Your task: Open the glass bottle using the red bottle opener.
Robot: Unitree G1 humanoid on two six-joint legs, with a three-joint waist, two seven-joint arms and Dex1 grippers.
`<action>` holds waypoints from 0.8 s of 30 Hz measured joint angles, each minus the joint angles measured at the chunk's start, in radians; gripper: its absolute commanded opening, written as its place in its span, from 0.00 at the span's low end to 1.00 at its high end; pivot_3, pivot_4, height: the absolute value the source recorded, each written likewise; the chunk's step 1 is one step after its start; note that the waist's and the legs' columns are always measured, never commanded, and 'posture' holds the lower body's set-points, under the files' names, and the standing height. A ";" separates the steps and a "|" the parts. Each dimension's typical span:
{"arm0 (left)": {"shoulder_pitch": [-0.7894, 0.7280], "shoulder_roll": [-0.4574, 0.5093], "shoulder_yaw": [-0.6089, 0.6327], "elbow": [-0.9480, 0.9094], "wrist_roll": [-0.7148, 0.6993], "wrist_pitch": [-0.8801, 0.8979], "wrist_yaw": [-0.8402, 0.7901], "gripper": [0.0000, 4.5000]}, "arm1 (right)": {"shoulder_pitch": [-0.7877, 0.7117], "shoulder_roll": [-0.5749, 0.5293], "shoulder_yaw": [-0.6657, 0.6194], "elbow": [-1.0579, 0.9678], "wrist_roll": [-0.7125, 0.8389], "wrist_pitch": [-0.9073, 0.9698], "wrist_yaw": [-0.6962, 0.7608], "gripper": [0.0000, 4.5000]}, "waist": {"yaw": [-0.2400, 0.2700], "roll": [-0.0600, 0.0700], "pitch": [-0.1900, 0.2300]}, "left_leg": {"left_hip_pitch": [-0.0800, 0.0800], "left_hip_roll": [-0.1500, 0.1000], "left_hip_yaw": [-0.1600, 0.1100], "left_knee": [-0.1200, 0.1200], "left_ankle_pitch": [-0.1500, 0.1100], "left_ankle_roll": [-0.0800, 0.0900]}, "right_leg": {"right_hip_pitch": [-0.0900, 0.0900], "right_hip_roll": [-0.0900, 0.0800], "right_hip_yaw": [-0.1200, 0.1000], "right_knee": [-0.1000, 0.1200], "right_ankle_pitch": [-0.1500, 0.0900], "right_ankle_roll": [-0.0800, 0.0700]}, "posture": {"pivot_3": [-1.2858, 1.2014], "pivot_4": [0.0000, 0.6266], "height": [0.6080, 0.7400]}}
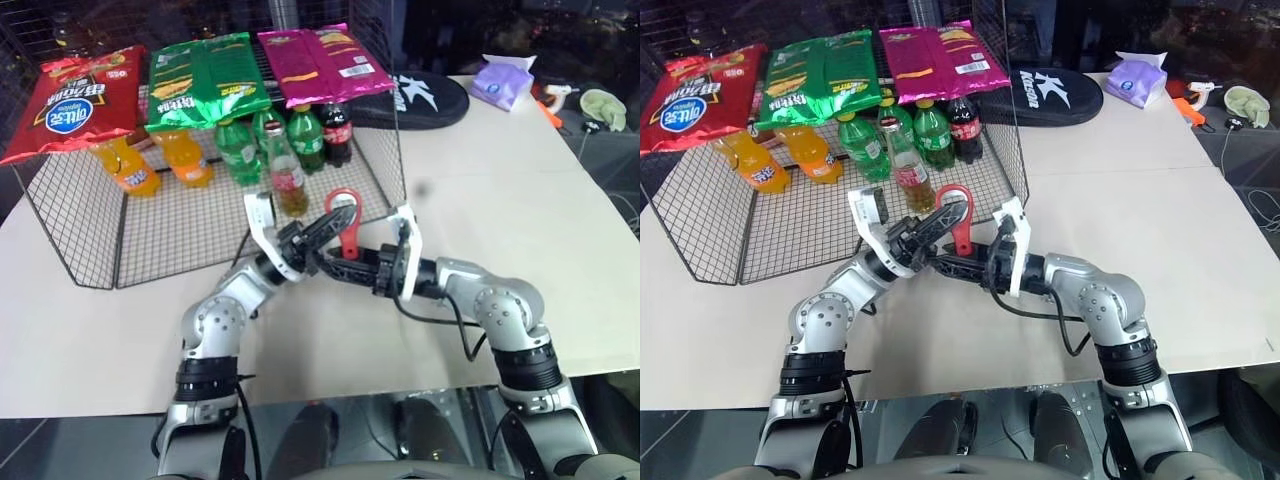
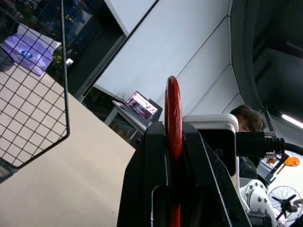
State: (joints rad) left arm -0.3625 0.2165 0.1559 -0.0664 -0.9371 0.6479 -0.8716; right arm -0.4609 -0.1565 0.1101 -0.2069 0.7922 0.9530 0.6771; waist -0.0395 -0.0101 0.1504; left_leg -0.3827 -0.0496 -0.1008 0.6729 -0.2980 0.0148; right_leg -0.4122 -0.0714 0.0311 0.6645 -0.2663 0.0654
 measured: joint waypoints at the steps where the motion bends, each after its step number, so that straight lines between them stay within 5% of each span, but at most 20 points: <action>1: 0.001 0.001 0.000 0.000 0.000 0.000 0.000 0.00 | 0.000 0.000 -0.003 0.000 0.002 0.001 0.000 0.59 | 0.000 0.000 0.000 | 0.000 0.000 0.000 0.000 0.000 0.000 | 0.000 0.000 0.000 0.000 0.000 0.000 | 0.52 0.24 1.00; 5: 0.002 0.001 0.008 0.001 -0.017 -0.001 -0.012 0.00 | 0.000 0.000 -0.010 0.002 0.020 0.004 0.010 0.27 | -0.001 0.000 0.000 | 0.000 0.000 0.000 0.000 0.000 0.000 | 0.000 0.000 0.000 0.000 0.000 0.000 | 0.52 0.24 1.00; 9: 0.002 0.001 0.017 0.001 -0.056 -0.001 -0.042 0.00 | 0.000 0.001 -0.010 0.002 0.054 0.005 0.031 0.09 | -0.001 0.000 0.000 | 0.000 0.000 0.000 0.000 0.000 0.000 | 0.000 0.000 0.000 0.000 0.000 0.000 | 0.52 0.24 1.00; 24: 0.002 0.006 0.016 0.003 -0.071 0.001 -0.044 0.00 | 0.001 0.004 -0.009 0.012 0.072 0.003 0.032 0.06 | -0.001 0.000 0.000 | 0.000 0.000 0.000 0.000 0.000 0.000 | 0.000 0.000 0.000 0.000 0.000 0.000 | 0.52 0.24 1.00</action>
State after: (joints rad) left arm -0.3602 0.2220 0.1723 -0.0637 -1.0085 0.6492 -0.9151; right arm -0.4596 -0.1523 0.1014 -0.1952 0.8637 0.9565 0.7090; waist -0.0403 -0.0101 0.1504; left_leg -0.3827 -0.0495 -0.1008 0.6728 -0.2980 0.0148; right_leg -0.4122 -0.0714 0.0311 0.6645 -0.2663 0.0654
